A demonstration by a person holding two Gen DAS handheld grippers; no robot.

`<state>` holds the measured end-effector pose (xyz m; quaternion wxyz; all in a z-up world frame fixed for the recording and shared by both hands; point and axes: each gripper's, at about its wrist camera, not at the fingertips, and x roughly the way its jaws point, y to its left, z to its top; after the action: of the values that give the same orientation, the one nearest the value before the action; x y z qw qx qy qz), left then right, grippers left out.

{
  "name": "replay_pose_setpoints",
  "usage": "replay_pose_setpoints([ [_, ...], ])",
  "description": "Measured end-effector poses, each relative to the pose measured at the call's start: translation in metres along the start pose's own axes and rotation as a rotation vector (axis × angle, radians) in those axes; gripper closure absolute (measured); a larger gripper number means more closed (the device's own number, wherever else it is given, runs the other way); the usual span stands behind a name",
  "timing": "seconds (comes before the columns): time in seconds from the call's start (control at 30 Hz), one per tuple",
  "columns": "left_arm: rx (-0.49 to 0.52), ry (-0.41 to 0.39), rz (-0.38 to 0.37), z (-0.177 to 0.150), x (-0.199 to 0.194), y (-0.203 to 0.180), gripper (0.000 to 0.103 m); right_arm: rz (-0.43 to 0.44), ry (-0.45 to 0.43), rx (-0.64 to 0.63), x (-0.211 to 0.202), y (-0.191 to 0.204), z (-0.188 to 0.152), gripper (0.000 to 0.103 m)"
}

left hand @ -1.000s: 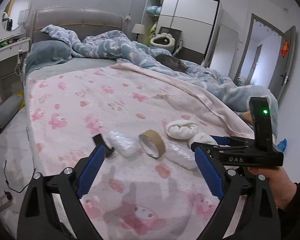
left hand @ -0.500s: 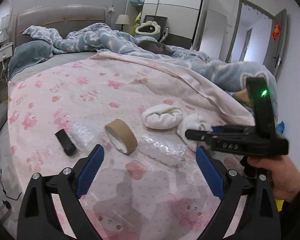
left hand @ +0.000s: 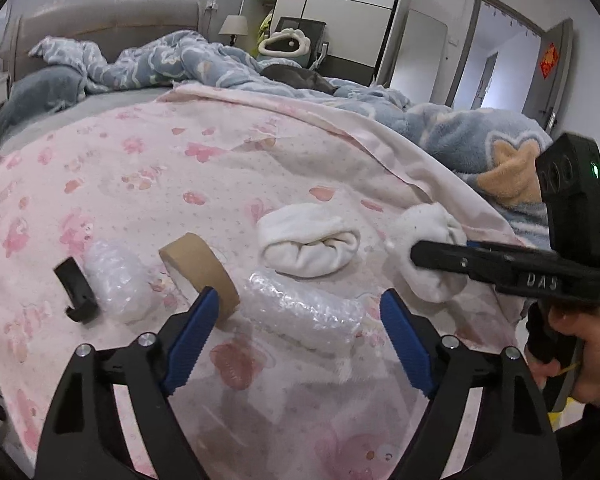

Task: Collect trash
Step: 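Grasp the white rolled sock with the right tool while the left tool grasps bubble wrap, then carry the sock and bubble wrap over the green trash bin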

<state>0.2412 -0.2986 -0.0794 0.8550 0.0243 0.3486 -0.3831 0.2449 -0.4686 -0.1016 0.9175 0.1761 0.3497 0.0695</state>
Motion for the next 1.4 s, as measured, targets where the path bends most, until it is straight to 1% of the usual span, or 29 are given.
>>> replay_pose_setpoints([
  [0.1,0.006,-0.001,-0.019,0.002,0.003,-0.003,0.019,0.004,0.003,0.017,-0.001,-0.007,-0.002,0.066],
  [0.2,0.015,-0.001,-0.018,0.004,0.009,-0.006,0.019,0.013,0.0,0.03,-0.004,-0.012,-0.002,0.066],
  [0.5,0.021,0.011,0.0,0.005,0.021,-0.007,0.019,0.026,0.01,0.014,-0.009,-0.014,-0.006,0.066],
  [0.57,0.021,0.021,0.002,0.004,0.025,-0.007,0.019,0.029,0.015,0.009,-0.009,-0.014,-0.008,0.066],
  [0.7,0.032,0.056,0.028,0.002,0.033,-0.008,0.019,0.027,0.019,0.01,-0.009,-0.014,-0.01,0.066],
  [0.73,0.032,0.059,0.031,0.002,0.034,-0.008,0.02,0.027,0.019,0.01,-0.009,-0.015,-0.01,0.066],
  [0.77,0.031,0.06,0.036,0.001,0.034,-0.007,0.028,0.027,0.018,0.011,-0.009,-0.015,-0.01,0.066],
  [0.83,0.017,0.061,0.045,0.001,0.033,-0.004,0.04,0.027,0.015,0.015,-0.009,-0.014,-0.008,0.066],
  [0.93,-0.011,0.05,0.039,0.002,0.029,0.001,0.043,0.032,0.008,0.011,-0.01,-0.009,-0.006,0.066],
  [1.1,-0.018,0.03,0.029,0.006,0.013,0.001,0.044,0.041,0.0,0.005,-0.008,0.004,0.001,0.066],
  [1.3,-0.023,0.023,0.025,0.006,-0.01,0.0,0.044,0.059,0.002,-0.04,0.0,0.034,0.011,0.067],
  [1.4,-0.043,0.025,0.043,0.006,-0.022,0.005,0.044,0.065,0.004,-0.07,0.003,0.052,0.015,0.067],
])
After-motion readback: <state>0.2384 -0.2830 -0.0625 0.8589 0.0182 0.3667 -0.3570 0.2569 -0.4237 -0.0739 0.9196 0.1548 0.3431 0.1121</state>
